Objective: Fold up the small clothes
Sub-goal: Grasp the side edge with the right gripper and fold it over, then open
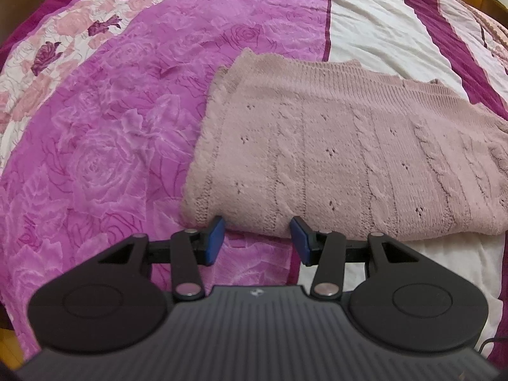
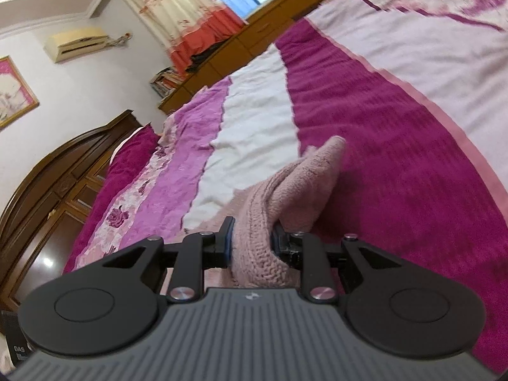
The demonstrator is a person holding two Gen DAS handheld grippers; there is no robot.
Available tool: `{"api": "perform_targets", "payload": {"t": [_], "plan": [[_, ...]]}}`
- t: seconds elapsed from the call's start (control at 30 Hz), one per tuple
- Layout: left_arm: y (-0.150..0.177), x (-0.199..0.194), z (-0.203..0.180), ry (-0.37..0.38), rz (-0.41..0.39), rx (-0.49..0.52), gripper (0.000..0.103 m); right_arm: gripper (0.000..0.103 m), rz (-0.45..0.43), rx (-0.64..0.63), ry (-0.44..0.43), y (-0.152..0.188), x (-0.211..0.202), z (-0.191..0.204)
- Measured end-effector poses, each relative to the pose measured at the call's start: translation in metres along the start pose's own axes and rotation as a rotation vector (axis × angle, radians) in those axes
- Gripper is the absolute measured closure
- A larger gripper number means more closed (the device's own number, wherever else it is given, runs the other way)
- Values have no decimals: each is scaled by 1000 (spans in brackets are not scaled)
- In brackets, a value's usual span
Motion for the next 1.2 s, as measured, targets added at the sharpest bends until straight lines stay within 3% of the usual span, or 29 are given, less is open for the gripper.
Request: {"api": "perform_targets", "payload": {"t": [0.4, 0.67, 0.73, 0.8, 0.83, 1.0, 1.2], "plan": [[-15, -22, 30, -40, -63, -13, 55, 80, -9, -99, -143, -10, 12, 93], [-9, -27, 66, -63, -64, -70, 55, 84, 38, -63, -265, -2, 34, 159], [-7, -28, 75, -67, -64, -85, 55, 89, 49, -64, -295, 5, 41, 178], [-5, -29, 84, -73, -65, -99, 55, 102, 64, -69, -336, 13, 48, 197], [-4, -29, 88, -75, -64, -106, 55, 101, 78, -75, -364, 18, 52, 209], [-2, -29, 100, -72, -58, -126, 55, 101, 153, -188, -313, 59, 74, 243], [-4, -30, 93, -50, -66, -99, 55, 100, 201, -139, -247, 88, 80, 223]]}}
Point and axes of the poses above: each gripper's, at about its wrist camera, not at the fingertips, and x roughly the way its jaws point, z to its left, y to its underside, the point moved 6 cm from there along x, roughly the way its jaws point, and after that the axes turned 3 degrees about z, right-handed, at the moved point
